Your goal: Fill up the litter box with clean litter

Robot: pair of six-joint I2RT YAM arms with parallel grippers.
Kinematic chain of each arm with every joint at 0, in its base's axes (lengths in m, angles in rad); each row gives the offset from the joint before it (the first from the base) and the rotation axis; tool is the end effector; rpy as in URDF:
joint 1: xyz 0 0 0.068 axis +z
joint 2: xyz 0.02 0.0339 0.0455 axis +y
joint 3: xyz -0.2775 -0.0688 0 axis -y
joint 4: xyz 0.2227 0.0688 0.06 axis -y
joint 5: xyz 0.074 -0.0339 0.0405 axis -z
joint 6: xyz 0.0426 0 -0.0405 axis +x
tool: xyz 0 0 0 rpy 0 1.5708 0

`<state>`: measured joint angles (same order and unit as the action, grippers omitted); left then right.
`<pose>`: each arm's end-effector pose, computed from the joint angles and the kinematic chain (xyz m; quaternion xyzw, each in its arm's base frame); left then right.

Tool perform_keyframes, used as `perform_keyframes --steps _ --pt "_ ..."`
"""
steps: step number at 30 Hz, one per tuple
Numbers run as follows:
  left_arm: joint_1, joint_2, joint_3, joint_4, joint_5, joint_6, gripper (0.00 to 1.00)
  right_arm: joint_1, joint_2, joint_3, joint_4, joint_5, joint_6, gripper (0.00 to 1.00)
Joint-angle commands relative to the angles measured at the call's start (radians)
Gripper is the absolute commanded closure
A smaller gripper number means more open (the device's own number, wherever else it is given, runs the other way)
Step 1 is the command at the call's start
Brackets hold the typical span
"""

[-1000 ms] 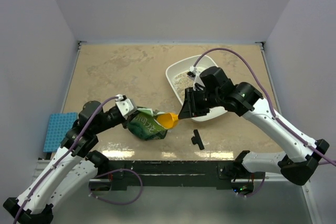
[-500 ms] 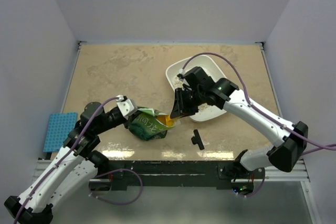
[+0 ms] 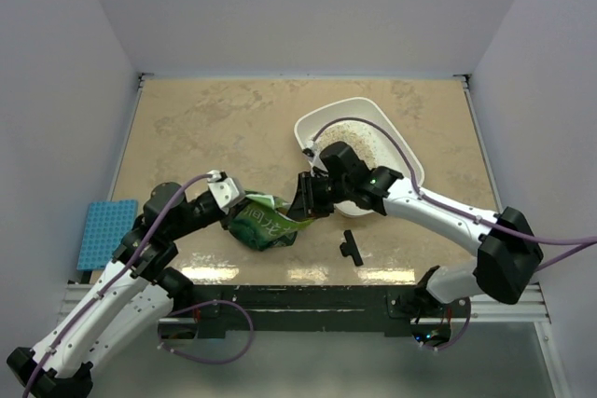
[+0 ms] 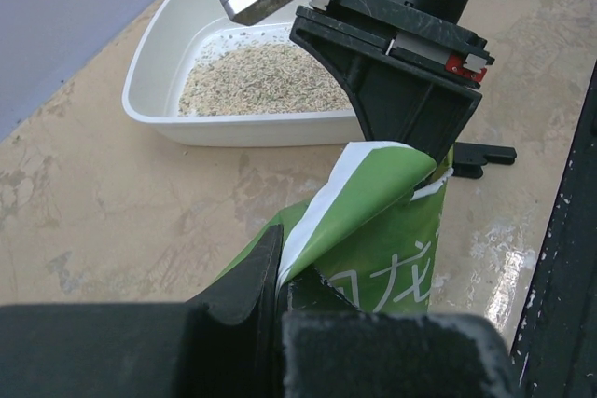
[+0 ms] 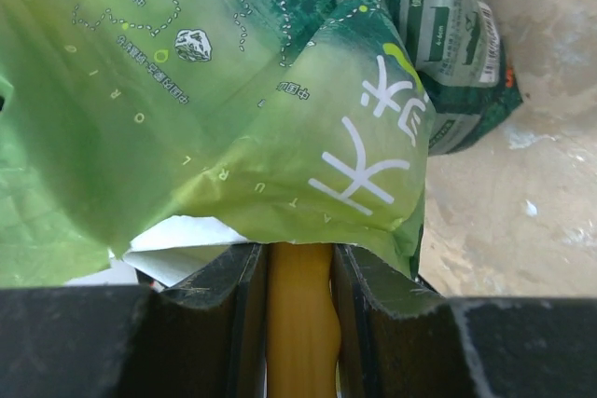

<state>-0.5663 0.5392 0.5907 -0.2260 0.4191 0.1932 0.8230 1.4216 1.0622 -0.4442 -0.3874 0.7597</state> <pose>0.0855 -0.0749 0.3078 0.4019 0.6463 -0.2732 0.5883 0.1834 0.2214 0.2841 -0.1008 0.9072 0.3867 0.1312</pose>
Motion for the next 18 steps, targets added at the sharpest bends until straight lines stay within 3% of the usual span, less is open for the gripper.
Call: perform_keyframes --steps 1,14,18 --pt "-0.009 -0.019 0.001 0.053 0.040 -0.026 1.00 -0.008 -0.016 -0.210 0.116 -0.024 0.033 1.00" --pt "-0.010 -0.051 -0.003 0.017 0.011 -0.006 1.00 -0.019 -0.214 -0.758 1.052 -0.186 0.443 1.00" --pt "-0.010 -0.045 0.003 0.008 -0.006 -0.011 1.00 -0.019 -0.271 -0.806 1.105 -0.197 0.489 1.00"
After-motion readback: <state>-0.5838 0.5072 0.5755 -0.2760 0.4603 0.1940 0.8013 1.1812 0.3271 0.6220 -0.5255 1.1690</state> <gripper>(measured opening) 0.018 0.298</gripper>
